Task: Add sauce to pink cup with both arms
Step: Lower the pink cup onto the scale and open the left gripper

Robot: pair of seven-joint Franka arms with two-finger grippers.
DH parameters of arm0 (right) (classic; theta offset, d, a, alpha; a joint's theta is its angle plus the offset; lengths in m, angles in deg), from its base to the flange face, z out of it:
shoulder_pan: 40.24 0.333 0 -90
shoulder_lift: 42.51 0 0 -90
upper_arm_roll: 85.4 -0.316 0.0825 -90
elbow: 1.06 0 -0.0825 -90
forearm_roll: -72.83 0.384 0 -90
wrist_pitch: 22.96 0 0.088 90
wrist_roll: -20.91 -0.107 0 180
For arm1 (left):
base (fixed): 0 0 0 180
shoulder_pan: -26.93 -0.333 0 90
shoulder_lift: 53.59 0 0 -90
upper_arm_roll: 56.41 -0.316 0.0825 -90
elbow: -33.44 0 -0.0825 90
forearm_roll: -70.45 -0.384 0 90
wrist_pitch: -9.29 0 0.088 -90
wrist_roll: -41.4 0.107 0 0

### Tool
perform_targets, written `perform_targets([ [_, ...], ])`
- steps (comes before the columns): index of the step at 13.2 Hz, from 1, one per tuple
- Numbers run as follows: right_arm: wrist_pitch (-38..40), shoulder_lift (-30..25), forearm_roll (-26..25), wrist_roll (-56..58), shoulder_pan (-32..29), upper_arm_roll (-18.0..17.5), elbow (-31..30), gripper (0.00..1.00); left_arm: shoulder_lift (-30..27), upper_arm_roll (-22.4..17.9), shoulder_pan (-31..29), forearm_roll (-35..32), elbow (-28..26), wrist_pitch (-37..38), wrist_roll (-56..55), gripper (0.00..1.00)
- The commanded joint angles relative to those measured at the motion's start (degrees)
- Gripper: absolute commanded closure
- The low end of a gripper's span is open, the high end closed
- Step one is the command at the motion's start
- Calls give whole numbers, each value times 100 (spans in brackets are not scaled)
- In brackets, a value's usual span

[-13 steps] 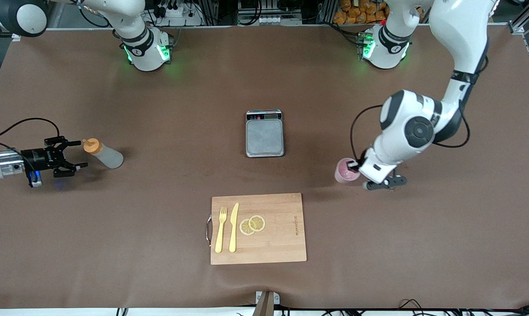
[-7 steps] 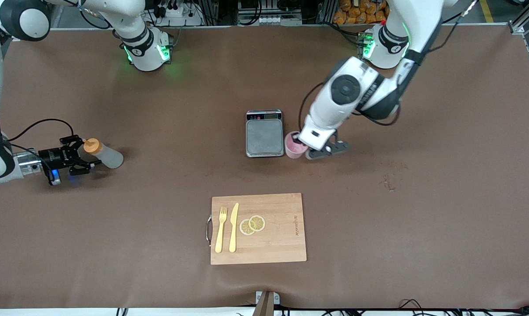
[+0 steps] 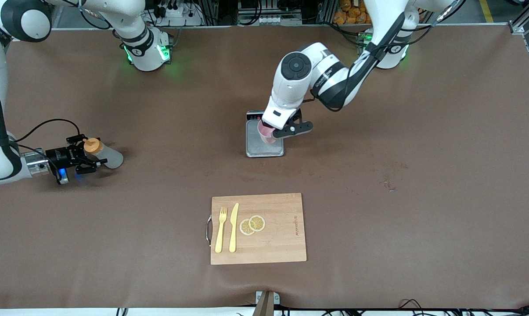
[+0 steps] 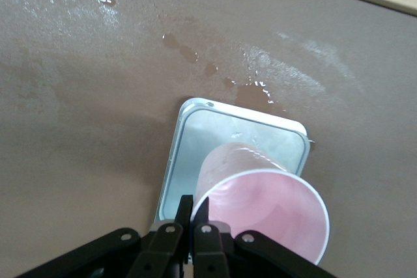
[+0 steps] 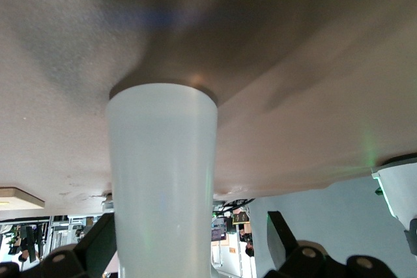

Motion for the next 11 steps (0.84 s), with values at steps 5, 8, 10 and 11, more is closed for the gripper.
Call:
perform_targets([
  [5,166,-31,132,173,13,26,-74,42,439,-60,237,-220,133,-477,-512,100],
  [8,219,-48,132,120,30,26,-30,45,571,-78,228,-264,141,-565,-512,100],
  [10,324,-66,132,-2,48,26,57,46,632,-87,228,-387,141,-600,-565,100],
  [11,342,-83,132,-177,92,26,84,46,667,-87,228,-396,159,-600,-626,91],
])
